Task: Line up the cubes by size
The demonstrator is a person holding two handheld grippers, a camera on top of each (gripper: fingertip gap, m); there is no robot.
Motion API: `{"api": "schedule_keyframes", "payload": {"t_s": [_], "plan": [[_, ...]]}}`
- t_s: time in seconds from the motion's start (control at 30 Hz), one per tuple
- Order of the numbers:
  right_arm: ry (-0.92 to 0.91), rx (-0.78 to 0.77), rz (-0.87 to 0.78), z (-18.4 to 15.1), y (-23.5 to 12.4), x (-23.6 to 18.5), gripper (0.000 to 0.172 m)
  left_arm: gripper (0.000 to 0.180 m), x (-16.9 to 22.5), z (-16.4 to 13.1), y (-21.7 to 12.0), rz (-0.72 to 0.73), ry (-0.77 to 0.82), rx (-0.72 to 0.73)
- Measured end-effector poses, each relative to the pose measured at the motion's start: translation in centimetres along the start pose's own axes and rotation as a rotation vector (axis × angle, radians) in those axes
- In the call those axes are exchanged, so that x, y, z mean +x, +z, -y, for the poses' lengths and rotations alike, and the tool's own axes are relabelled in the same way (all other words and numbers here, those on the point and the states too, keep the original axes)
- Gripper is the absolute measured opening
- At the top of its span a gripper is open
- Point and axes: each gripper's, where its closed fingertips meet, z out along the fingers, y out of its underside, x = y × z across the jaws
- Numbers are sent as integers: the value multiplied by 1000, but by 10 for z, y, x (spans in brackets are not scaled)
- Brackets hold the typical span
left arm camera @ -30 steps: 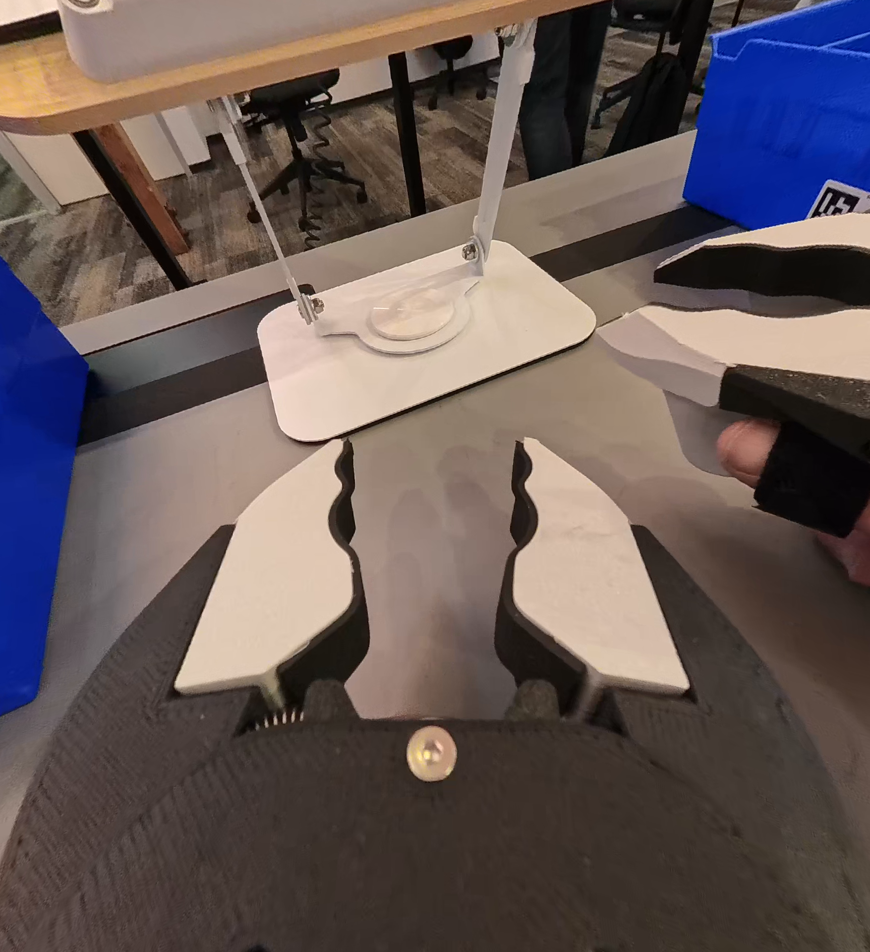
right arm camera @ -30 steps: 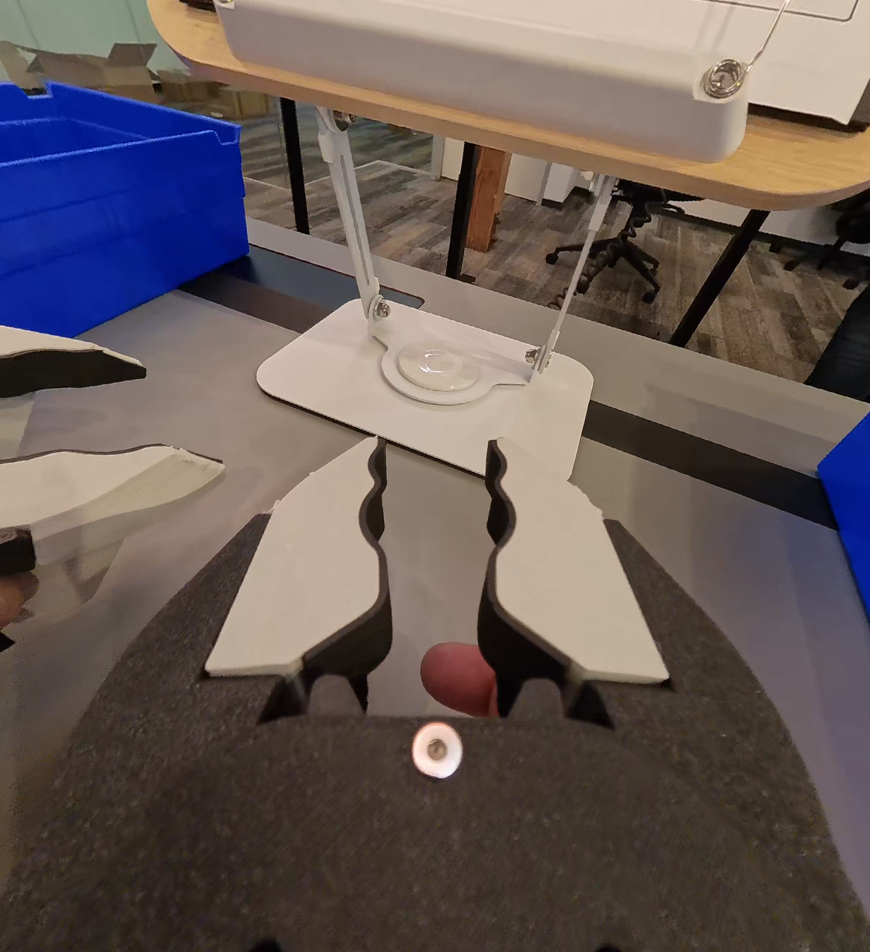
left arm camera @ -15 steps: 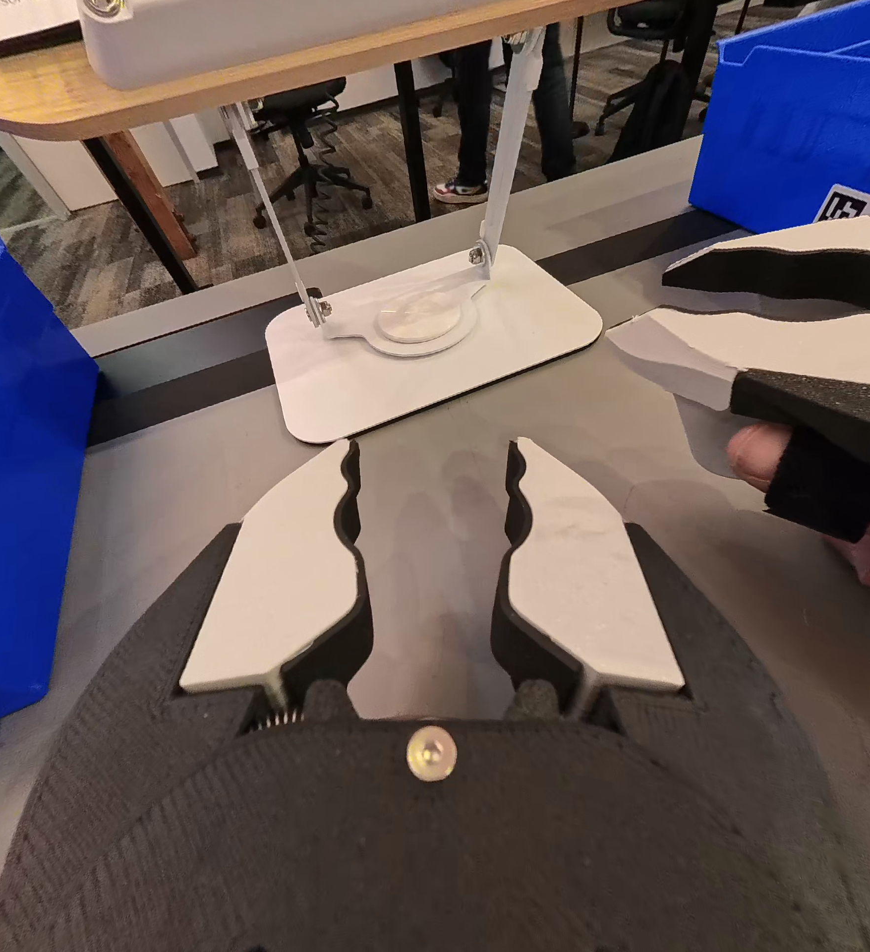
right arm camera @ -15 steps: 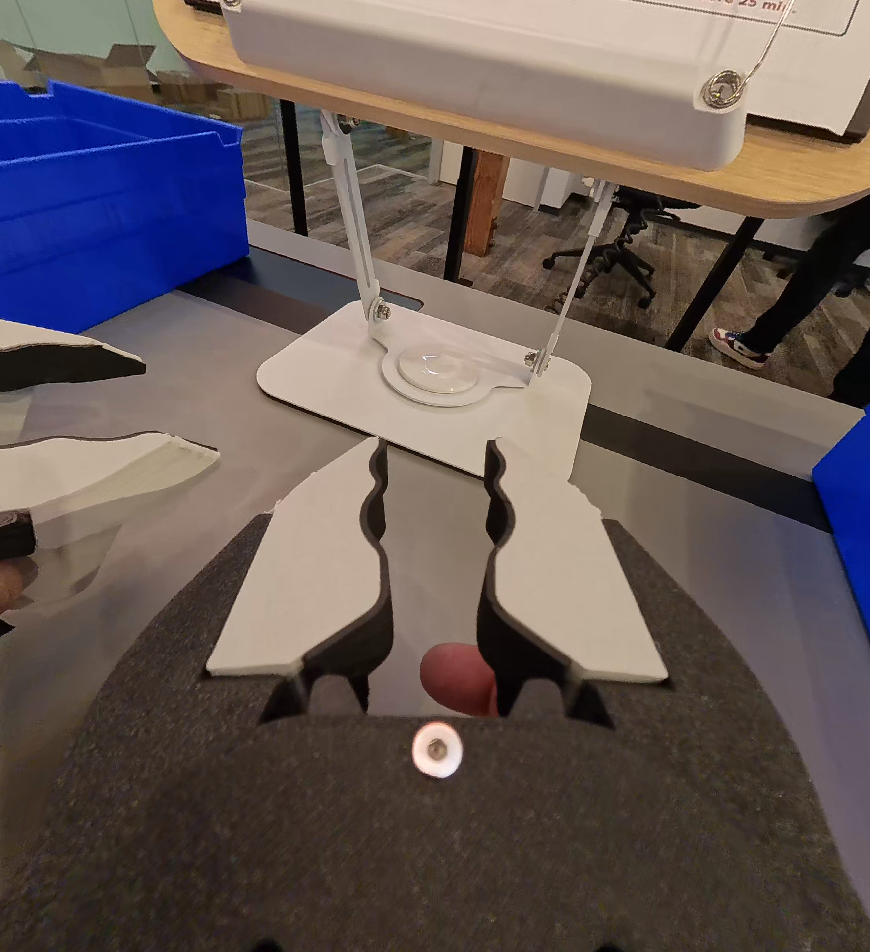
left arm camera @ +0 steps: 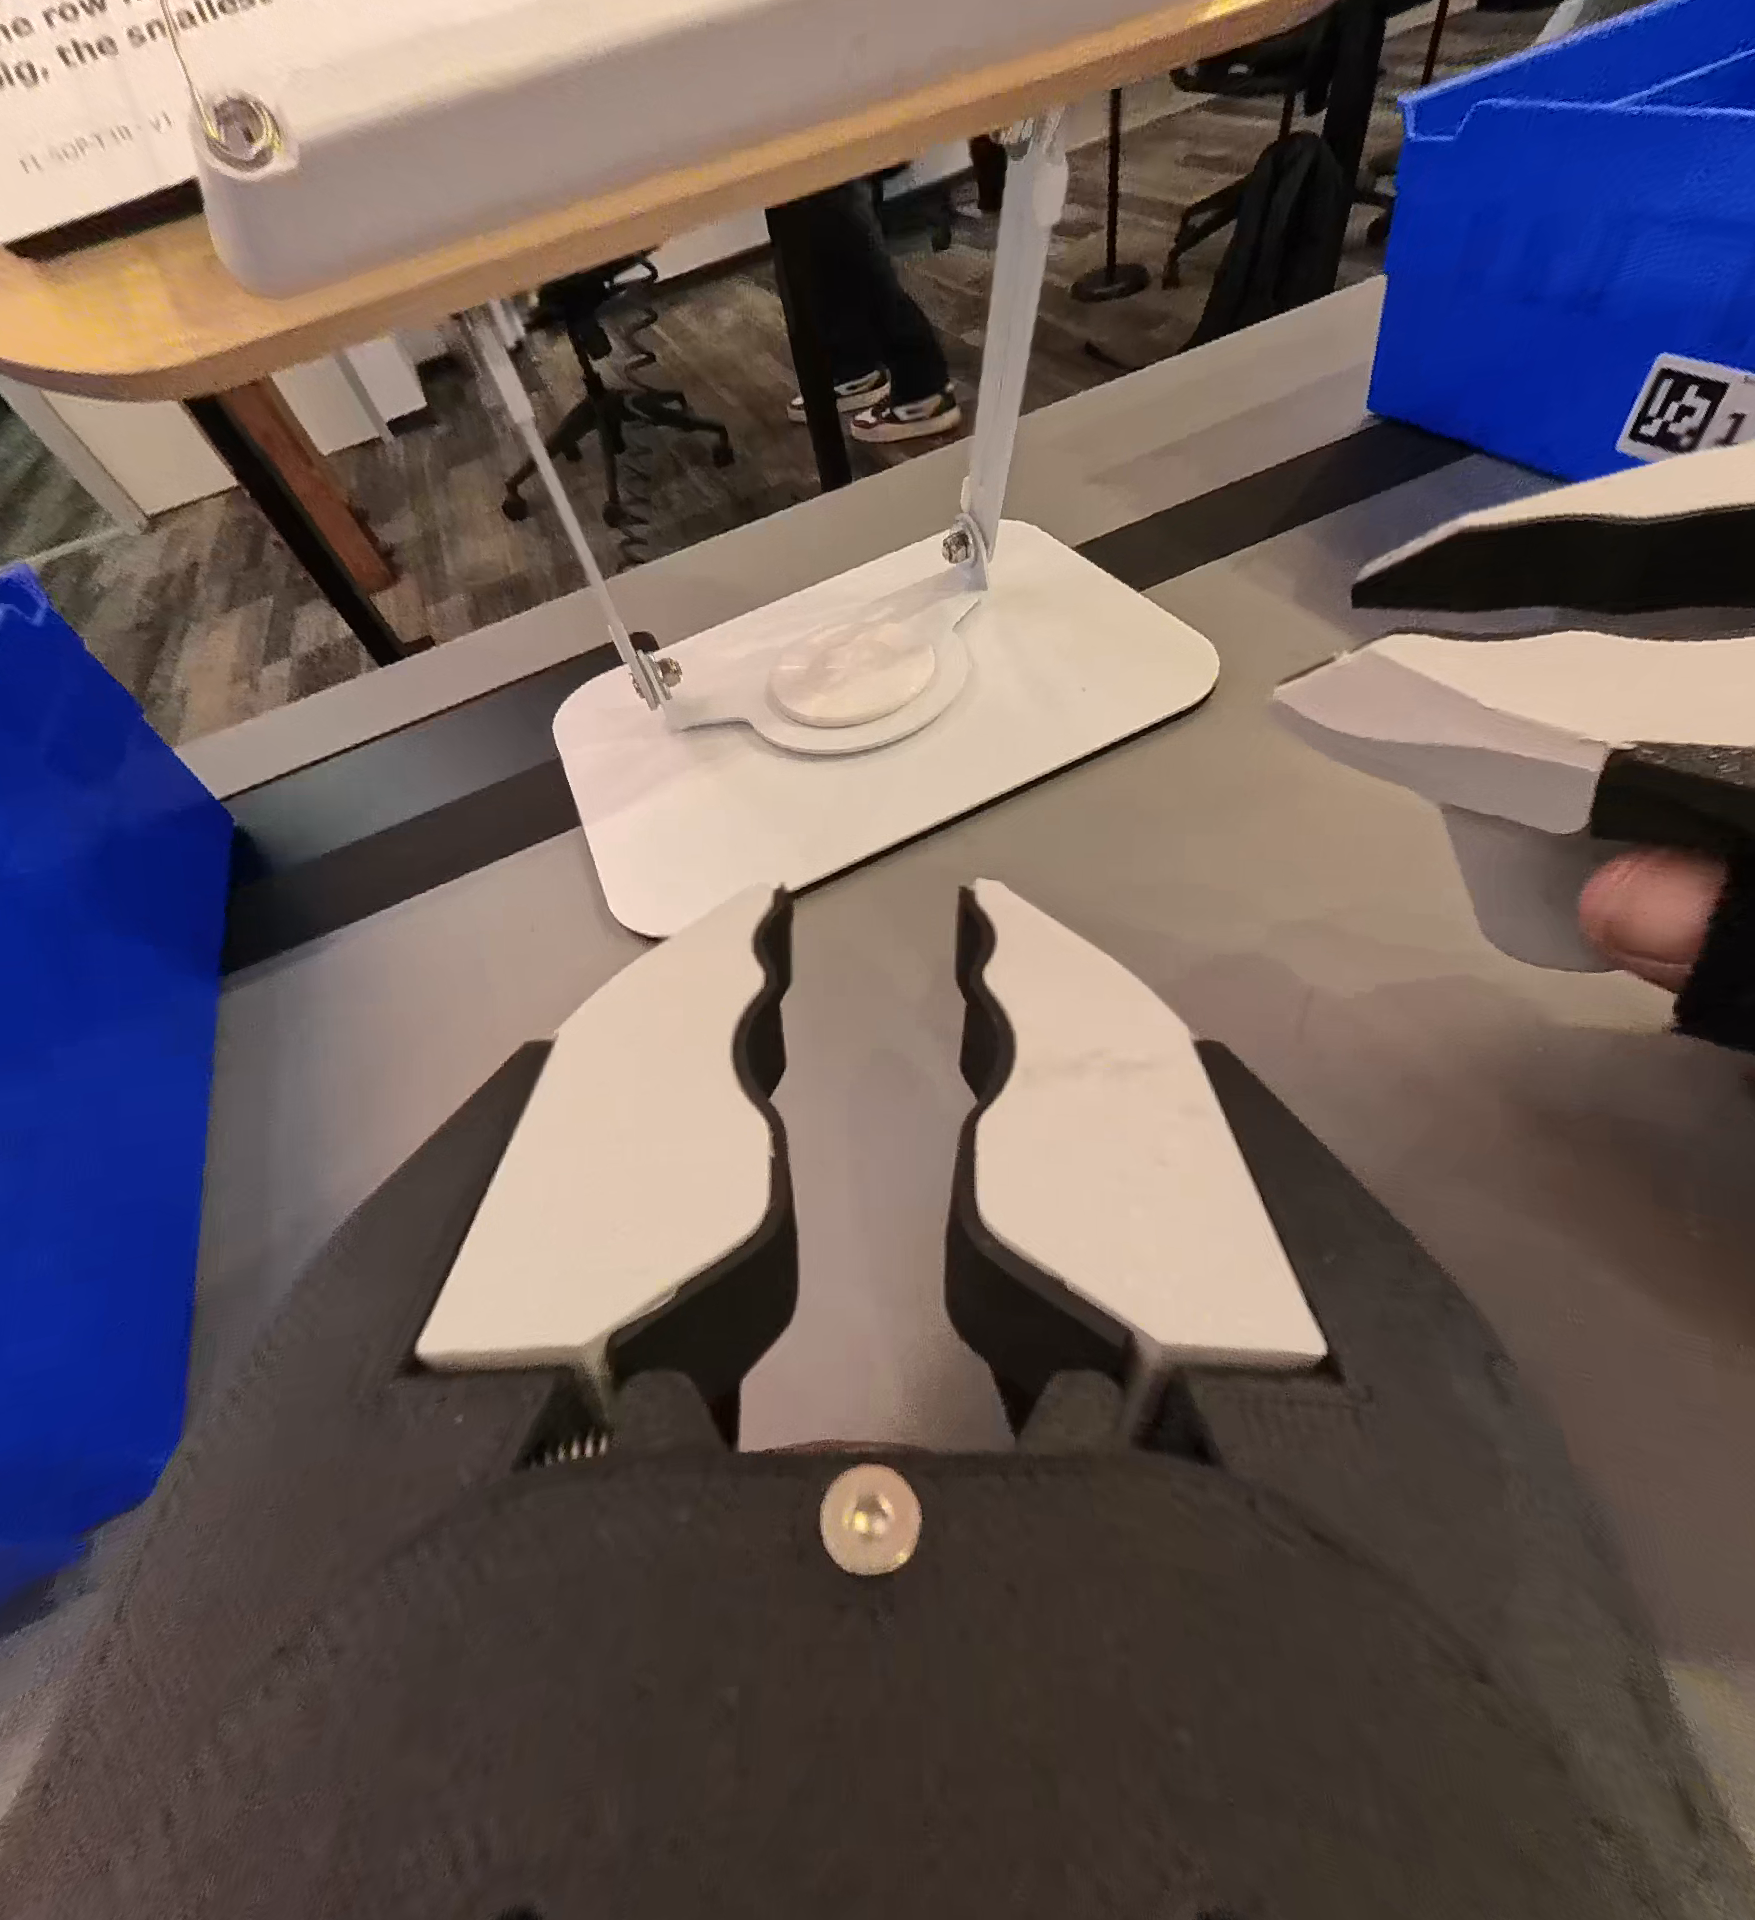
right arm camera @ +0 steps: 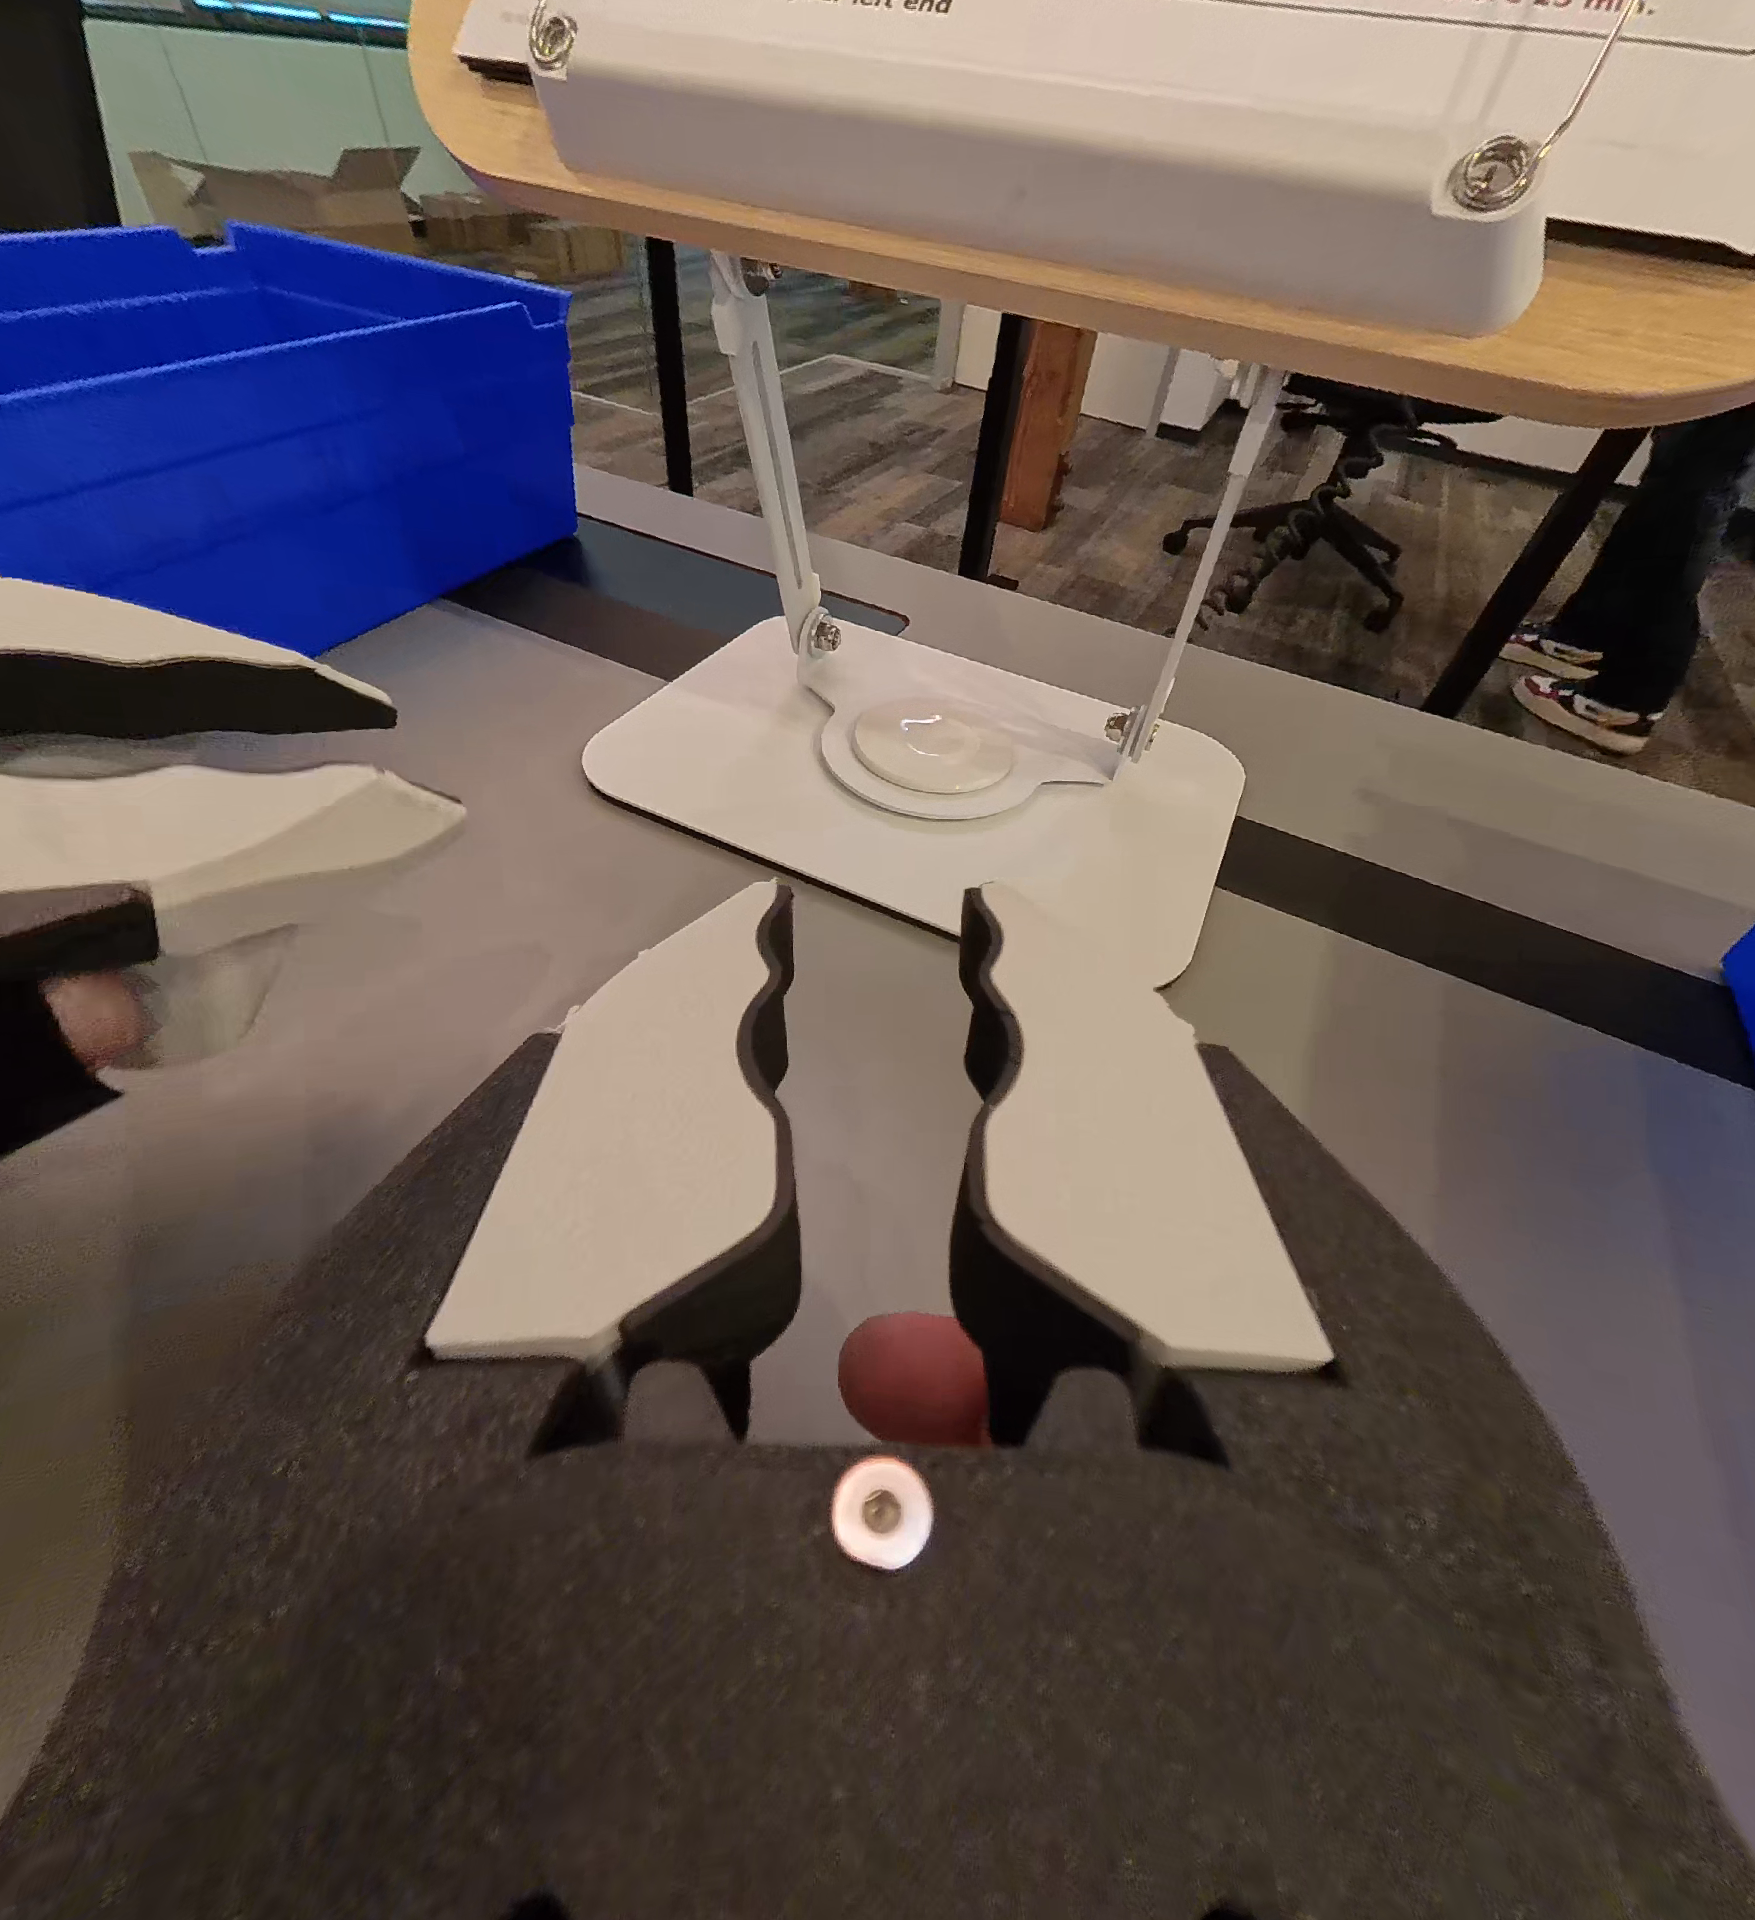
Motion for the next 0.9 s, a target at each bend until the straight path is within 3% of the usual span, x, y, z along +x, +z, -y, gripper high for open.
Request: {"api": "schedule_keyframes", "payload": {"t_s": [0.07, 0.13, 0.17, 0.33, 0.4, 0.63, 0.9], "plan": [[13, 5, 17, 0, -1, 0, 21, 21, -4, 2, 1, -1, 13, 14], [14, 12, 37, 1, -2, -2, 3, 0, -5, 4, 0, -19, 28, 25], [10, 12, 37, 1, -2, -3, 0, 0, -6, 6, -2, -27, 18, 43], [-31, 30, 46, 2, -6, -9, 0, 0, -16, 16, -17, -49, -34, 112], [-42, 45, 44, 3, -10, -9, 10, 8, -17, 16, -19, -67, -55, 125], [-8, 72, 62, 6, -16, -6, 24, 26, -5, 10, -16, -130, 100, 120], [-70, 94, 75, 7, -18, -12, 29, 31, 15, -2, -16, -225, -14, 82]]}}
